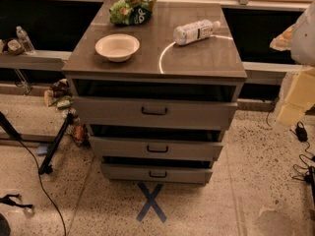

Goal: Open middle drawer

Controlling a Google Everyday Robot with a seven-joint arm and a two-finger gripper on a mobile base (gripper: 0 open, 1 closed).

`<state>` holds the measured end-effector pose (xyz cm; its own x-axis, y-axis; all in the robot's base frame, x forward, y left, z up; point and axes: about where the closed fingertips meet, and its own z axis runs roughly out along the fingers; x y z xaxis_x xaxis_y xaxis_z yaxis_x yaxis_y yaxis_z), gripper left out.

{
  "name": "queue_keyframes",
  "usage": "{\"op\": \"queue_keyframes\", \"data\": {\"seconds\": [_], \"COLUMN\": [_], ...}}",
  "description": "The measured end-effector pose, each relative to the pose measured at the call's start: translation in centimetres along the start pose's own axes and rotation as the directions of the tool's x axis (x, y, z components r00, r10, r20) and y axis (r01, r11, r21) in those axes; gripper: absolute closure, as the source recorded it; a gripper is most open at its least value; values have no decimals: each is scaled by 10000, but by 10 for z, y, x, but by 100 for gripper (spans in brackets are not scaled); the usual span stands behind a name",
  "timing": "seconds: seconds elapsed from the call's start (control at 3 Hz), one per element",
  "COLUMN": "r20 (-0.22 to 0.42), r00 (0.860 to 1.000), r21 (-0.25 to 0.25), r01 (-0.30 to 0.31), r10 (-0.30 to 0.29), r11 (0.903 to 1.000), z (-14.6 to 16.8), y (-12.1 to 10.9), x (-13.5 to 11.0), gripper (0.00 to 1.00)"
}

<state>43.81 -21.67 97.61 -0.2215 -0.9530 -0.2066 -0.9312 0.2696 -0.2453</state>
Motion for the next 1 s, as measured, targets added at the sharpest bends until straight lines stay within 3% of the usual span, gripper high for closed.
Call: {"op": "queue_keyframes", "data": {"seconds": [0.67,1.0], "r20": [260,803], "r00": [9994,9953], "r21": [-107,-666], "r01": [249,597], "r10": [-247,-543], "r11": [9996,9960], "z": [3,34], "y": [3,14], "x": [-4,-13], "gripper": [0,0]}}
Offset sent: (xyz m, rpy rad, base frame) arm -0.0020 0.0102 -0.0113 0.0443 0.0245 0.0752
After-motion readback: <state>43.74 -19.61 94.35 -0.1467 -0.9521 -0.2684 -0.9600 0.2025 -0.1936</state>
